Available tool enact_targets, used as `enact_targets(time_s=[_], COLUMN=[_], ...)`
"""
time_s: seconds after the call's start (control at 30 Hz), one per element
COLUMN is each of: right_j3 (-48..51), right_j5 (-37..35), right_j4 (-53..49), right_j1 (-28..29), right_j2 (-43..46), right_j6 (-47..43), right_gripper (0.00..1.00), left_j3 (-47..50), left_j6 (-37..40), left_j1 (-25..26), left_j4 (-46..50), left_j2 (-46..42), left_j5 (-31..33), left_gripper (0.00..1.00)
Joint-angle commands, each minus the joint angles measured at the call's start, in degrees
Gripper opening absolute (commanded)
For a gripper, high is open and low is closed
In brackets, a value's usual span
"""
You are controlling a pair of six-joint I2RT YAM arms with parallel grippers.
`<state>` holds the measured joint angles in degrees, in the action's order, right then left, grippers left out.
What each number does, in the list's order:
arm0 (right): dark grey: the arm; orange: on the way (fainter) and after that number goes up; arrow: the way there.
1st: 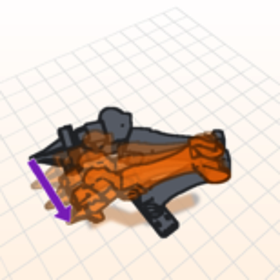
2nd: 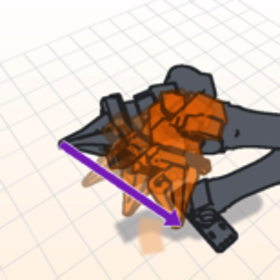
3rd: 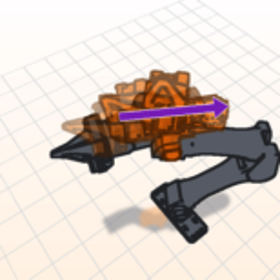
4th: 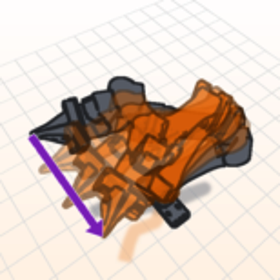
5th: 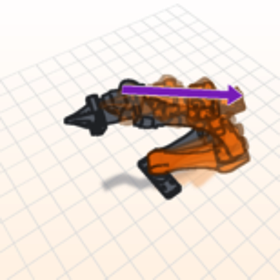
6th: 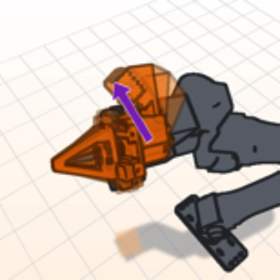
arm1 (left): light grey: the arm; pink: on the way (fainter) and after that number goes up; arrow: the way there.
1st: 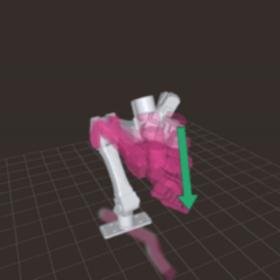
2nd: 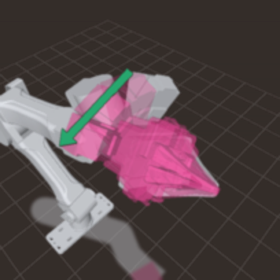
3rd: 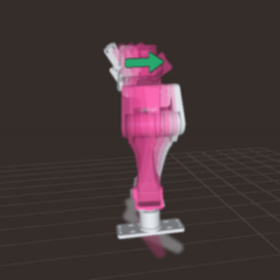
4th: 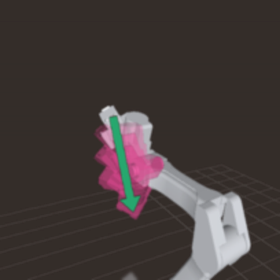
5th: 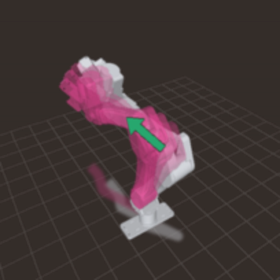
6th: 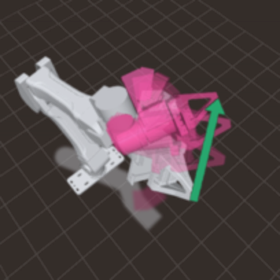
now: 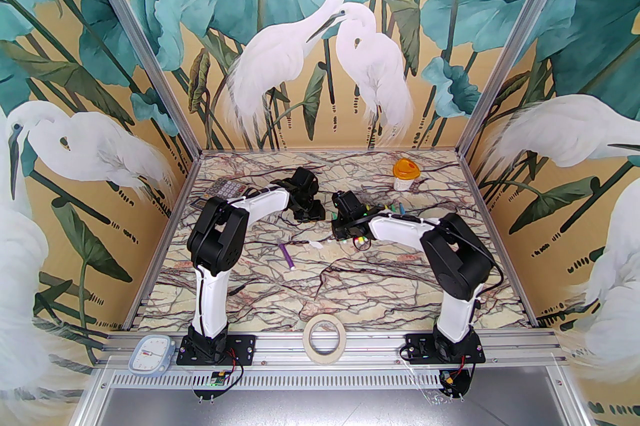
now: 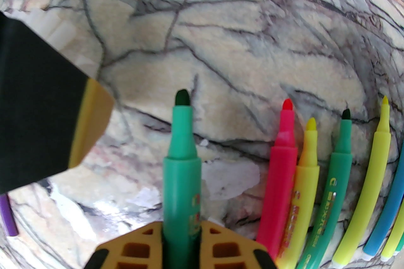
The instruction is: Open the pen caps
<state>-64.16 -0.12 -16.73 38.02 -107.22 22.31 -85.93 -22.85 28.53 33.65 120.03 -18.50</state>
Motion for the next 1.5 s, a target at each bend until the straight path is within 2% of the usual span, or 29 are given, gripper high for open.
enact_targets(time_s=[0.0,0.23,0.5,0.73,0.93,1.0,1.2,1.47], right_j3=[-1.5,-2.4,-2.8,-2.8,-2.8,-3.5,-8.9,-20.3], right_j5=[-1.7,-4.5,-5.8,-5.6,-5.6,-6.2,-7.8,-3.9], right_j4=[-1.1,-2.6,-3.3,-3.7,-4.7,-5.8,-11.3,-18.1], right_j1=[0.0,0.1,0.0,0.0,1.0,2.0,6.9,13.3], right_j2=[-1.1,-2.8,-3.8,-2.7,0.8,1.9,2.0,-4.1], right_j6=[0.6,0.9,1.2,0.8,-0.9,-1.7,-4.5,-6.9], right_gripper=[0.13,0.17,0.26,0.33,0.36,0.39,0.46,0.49], left_j3=[-1.4,-1.8,-0.8,0.2,3.8,6.2,18.3,33.8], left_j6=[1.0,1.2,1.1,1.8,2.1,2.1,1.2,-0.5], left_j1=[0.4,0.4,0.4,0.3,-1.0,-2.4,-10.0,-22.5], left_j4=[2.0,2.9,1.6,2.5,2.3,1.8,-2.8,-9.4], left_j2=[1.9,2.6,0.2,-4.4,-11.3,-14.2,-25.3,-36.5], left_j5=[0.9,2.0,0.6,1.7,3.8,4.3,5.0,5.4], left_gripper=[0.26,0.32,0.35,0.41,0.42,0.42,0.56,0.59])
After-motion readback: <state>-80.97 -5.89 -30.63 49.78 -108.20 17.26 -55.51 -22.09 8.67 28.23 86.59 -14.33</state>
